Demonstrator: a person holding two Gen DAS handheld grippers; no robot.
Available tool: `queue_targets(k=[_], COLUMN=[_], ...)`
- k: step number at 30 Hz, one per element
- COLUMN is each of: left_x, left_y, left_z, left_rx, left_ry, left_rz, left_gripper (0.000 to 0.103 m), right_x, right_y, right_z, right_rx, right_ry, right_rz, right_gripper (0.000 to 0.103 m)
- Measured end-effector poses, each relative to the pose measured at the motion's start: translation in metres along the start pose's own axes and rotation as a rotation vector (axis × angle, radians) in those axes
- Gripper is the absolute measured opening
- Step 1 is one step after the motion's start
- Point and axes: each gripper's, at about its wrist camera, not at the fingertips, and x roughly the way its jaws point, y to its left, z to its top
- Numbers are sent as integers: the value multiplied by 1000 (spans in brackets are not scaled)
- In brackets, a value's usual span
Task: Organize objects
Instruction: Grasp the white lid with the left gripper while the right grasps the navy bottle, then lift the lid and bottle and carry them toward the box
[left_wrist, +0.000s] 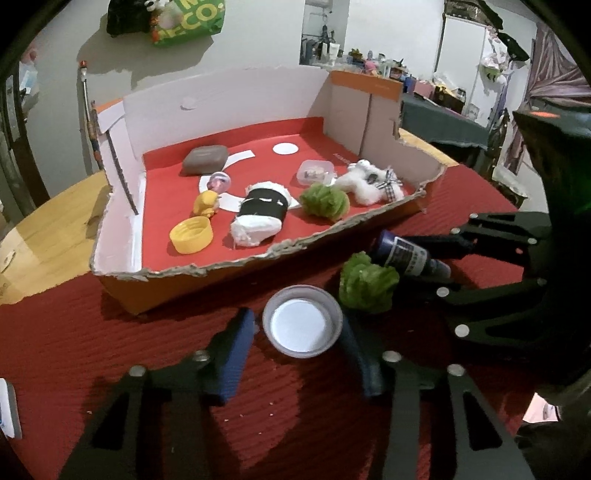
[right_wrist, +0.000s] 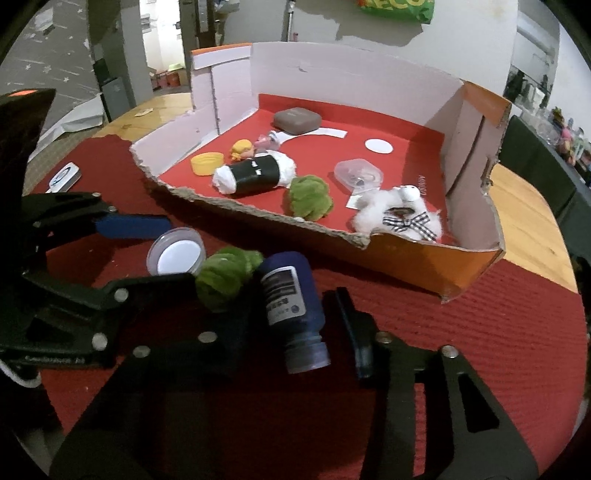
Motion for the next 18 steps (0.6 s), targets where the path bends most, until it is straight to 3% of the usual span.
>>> queue_targets(k=[1, 18], left_x=[0, -35], left_y=[0, -5], left_z=[0, 5], left_rx=[-6, -9], left_ry=[-1, -92], left_rz=[6, 12], left_gripper=[42, 42], right_x=[0, -41], right_y=[0, 5], right_z=[0, 5], right_rx=[7, 34], right_ry=[-2, -81], right_rz=[11, 52], right_gripper=[30, 28])
